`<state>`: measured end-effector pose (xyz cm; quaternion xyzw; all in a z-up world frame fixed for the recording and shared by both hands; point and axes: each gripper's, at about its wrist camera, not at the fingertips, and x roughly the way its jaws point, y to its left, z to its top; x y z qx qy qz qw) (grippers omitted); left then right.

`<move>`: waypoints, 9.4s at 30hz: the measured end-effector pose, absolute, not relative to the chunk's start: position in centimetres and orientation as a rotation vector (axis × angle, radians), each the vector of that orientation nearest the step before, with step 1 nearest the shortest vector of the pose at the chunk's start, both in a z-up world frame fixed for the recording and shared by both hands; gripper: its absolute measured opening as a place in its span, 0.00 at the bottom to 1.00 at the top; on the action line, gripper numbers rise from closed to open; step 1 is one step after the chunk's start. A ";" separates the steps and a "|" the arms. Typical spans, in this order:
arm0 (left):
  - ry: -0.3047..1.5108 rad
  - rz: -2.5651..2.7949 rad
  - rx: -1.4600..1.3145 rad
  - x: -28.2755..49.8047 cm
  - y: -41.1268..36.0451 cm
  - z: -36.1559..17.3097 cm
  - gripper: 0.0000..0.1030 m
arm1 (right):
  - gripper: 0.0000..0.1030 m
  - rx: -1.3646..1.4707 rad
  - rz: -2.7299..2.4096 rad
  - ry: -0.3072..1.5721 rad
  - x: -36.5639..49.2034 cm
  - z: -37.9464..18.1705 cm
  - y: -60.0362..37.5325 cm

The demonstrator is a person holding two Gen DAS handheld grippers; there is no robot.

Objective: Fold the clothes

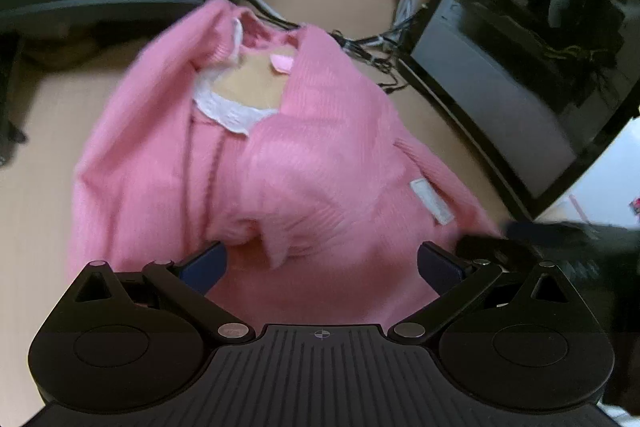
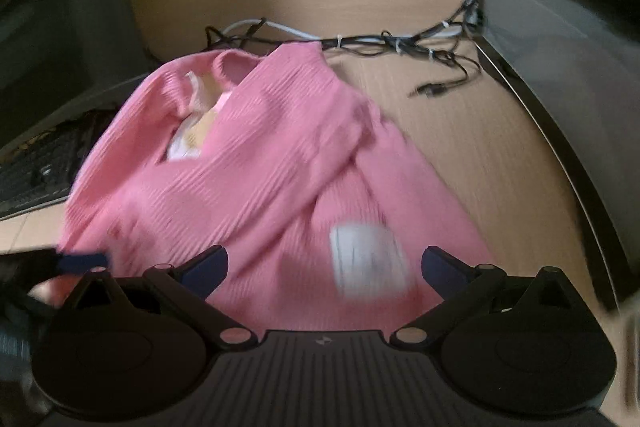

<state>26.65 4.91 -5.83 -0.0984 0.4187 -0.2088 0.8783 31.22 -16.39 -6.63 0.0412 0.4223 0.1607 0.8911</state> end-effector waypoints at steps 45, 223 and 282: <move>0.941 -0.556 -0.263 18.9 11.8 -2.5 1.00 | 1.00 -0.239 0.506 0.951 19.6 -4.6 -13.6; 0.914 -0.272 -0.297 24.3 17.3 -8.9 0.93 | 1.00 -0.308 0.201 0.754 23.8 -4.6 -17.4; 0.760 0.237 -0.583 19.9 30.5 -6.4 0.82 | 1.00 -0.325 0.138 0.808 22.7 -7.4 -13.9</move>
